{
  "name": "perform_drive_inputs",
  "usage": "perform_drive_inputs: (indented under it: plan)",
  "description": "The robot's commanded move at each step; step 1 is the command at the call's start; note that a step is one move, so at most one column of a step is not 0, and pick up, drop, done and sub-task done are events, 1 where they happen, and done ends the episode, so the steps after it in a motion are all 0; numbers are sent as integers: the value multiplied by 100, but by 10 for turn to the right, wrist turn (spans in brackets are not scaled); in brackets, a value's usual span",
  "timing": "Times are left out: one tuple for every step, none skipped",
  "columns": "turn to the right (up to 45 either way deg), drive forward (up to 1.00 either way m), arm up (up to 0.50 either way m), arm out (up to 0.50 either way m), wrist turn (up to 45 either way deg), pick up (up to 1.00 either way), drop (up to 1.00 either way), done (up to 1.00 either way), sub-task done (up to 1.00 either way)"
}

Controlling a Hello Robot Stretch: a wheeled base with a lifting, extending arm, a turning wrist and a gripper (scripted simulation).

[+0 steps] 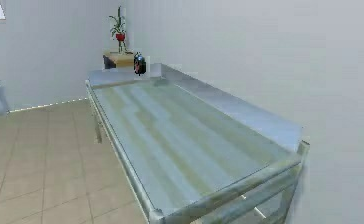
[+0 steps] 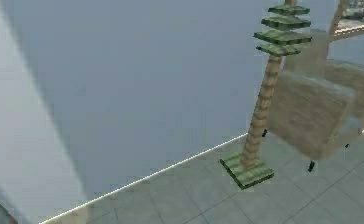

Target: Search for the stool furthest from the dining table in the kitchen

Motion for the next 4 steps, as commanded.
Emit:
perform_drive_inputs:
  plan:
    - [-420,0,0,0,0,0,0,0,0]
    - [0,60,0,0,0,0,0,0,0]
    - [-450,0,0,0,0,0,0,0,0]
    - [0,60,0,0,0,0,0,0,0]
